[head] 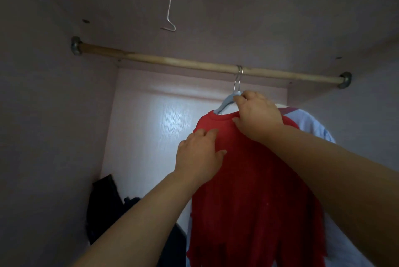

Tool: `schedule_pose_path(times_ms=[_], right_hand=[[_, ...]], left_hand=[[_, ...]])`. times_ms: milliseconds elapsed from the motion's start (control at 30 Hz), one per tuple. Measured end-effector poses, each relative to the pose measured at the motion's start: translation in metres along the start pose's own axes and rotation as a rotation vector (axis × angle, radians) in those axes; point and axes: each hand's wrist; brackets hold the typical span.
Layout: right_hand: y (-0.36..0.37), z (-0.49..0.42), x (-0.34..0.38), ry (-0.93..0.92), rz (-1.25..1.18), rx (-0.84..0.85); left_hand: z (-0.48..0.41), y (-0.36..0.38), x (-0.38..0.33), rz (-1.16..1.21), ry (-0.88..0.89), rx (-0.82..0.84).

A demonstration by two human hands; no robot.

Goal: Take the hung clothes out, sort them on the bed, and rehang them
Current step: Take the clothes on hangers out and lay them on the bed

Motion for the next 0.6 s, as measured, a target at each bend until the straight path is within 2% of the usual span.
schedule_pose_path(times_ms=[300, 500, 600], right_hand=[[0.060, -0.030, -0.031, 0.157, 0.080, -0.076], [0.077, -0.035, -0.051, 0.128, 0.006, -0.110], [0.071, -0.040, -0.053, 0.112, -0.037, -0.199]], left_hand=[[-0.029, 0.052, 0.040, 0.117, 0.061, -0.050], [-0.042, 0.067, 0.048, 0.132, 0.078, -0.105], [-0.055, 0.062, 0.047, 0.127, 0.101, -0.178]])
Point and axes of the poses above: each hand's wrist, its own z-axis away from the middle knuckle, its own y-axis out of the palm, x = y × z, and after that the axes turned 14 degrees about -x, right-handed
